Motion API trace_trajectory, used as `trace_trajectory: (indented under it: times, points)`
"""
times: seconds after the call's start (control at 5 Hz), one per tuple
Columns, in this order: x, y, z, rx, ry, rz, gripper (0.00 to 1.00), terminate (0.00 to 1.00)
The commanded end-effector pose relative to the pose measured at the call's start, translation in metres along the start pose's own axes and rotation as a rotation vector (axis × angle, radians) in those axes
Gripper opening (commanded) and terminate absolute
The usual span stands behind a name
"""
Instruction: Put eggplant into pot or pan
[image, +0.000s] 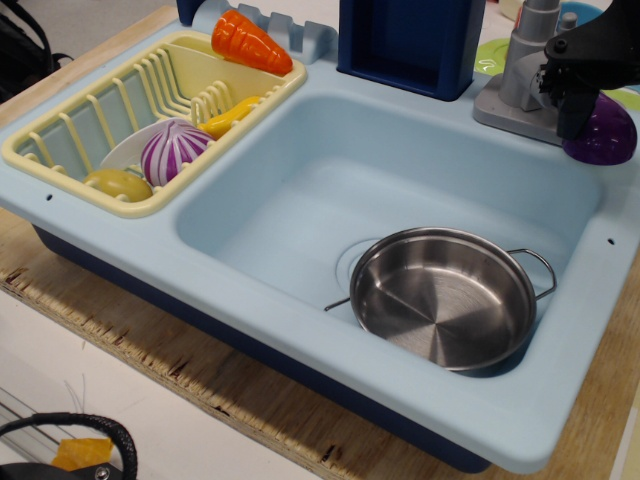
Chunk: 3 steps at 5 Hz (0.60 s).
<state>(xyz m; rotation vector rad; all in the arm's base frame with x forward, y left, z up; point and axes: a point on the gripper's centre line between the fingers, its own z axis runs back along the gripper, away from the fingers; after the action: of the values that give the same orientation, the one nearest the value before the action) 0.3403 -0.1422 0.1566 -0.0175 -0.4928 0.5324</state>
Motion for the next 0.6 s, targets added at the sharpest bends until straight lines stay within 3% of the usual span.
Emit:
trace_trajectory:
  times: [0.0, 0.4]
  points:
    - [0.005, -0.001, 0.008, -0.037, -0.029, 0.013, 1.00, 0.00]
    - [0.006, 0.000, -0.007, -0.063, -0.036, 0.019, 1.00, 0.00]
